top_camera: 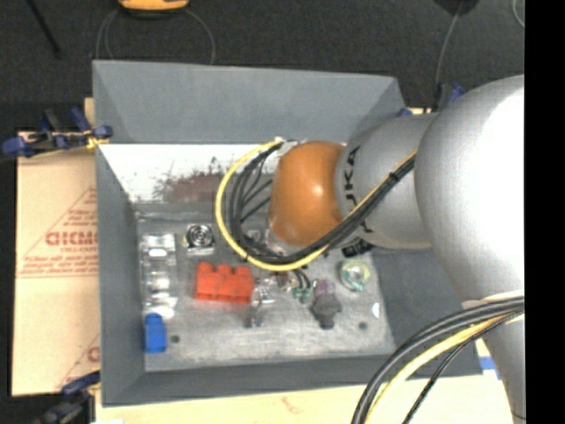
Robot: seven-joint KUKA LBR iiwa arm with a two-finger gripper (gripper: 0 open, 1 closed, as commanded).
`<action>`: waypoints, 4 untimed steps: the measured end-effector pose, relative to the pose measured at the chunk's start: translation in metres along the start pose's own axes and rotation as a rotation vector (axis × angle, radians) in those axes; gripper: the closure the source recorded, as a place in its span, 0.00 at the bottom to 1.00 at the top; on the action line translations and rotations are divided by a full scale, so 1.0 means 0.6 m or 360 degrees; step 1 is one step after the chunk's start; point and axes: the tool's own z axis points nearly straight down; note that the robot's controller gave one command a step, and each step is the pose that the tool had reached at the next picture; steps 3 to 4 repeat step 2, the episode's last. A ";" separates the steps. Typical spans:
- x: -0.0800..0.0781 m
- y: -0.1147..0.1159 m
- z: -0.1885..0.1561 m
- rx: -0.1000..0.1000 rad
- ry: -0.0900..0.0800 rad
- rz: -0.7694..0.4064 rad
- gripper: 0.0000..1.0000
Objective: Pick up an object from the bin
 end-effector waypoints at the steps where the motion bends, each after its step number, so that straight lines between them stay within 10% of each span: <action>1: -0.008 -0.002 -0.008 -0.0002 -0.0013 0.0008 1.00; 2: -0.009 0.002 -0.227 0.0003 0.0005 -0.0077 1.00; 4: -0.009 0.002 -0.227 0.0003 0.0005 -0.0077 1.00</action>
Offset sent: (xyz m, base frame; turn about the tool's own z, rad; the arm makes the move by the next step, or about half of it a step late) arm 0.0000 0.0000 0.0000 0.0000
